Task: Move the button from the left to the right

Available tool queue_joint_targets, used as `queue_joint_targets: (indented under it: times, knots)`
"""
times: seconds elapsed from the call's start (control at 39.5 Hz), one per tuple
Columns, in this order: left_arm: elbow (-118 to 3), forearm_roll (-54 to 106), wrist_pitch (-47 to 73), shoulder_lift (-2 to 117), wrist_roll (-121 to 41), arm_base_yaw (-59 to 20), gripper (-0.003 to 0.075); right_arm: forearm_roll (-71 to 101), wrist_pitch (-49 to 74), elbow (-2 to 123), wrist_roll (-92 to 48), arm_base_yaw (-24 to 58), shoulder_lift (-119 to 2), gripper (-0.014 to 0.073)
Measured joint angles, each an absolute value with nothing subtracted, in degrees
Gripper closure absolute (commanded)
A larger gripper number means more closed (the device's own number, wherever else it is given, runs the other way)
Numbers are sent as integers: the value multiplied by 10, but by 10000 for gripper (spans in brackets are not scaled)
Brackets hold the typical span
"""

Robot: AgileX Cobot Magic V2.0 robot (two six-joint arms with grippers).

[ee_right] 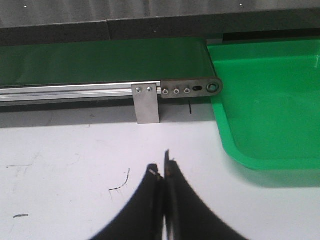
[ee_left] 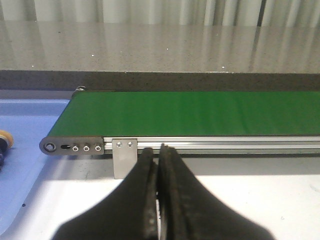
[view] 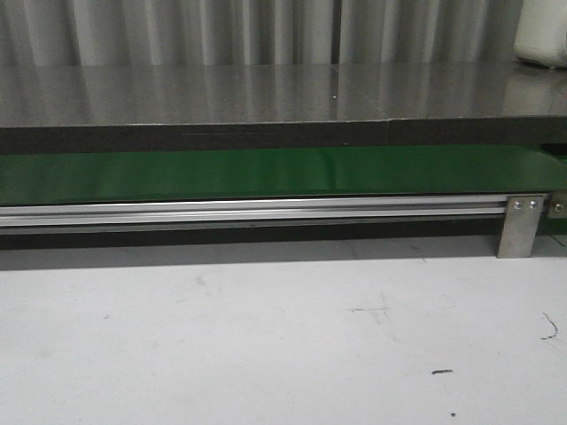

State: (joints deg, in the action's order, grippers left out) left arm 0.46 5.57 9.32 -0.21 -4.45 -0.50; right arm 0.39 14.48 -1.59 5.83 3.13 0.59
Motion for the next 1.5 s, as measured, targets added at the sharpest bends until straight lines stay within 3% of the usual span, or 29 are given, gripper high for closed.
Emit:
queue_joint_targets:
  times: [1.01,1.24,1.5]
  knots:
    - [5,56,74,-2,-44,-5,741,4,139,-16,58,31,6,661]
    - [3,56,-50,-2,-44,-5,741,4,58,-15,58,31,6,661]
    - [-140,55,-11,35,-44,-5,741,4,104,139,58,31,-12,661]
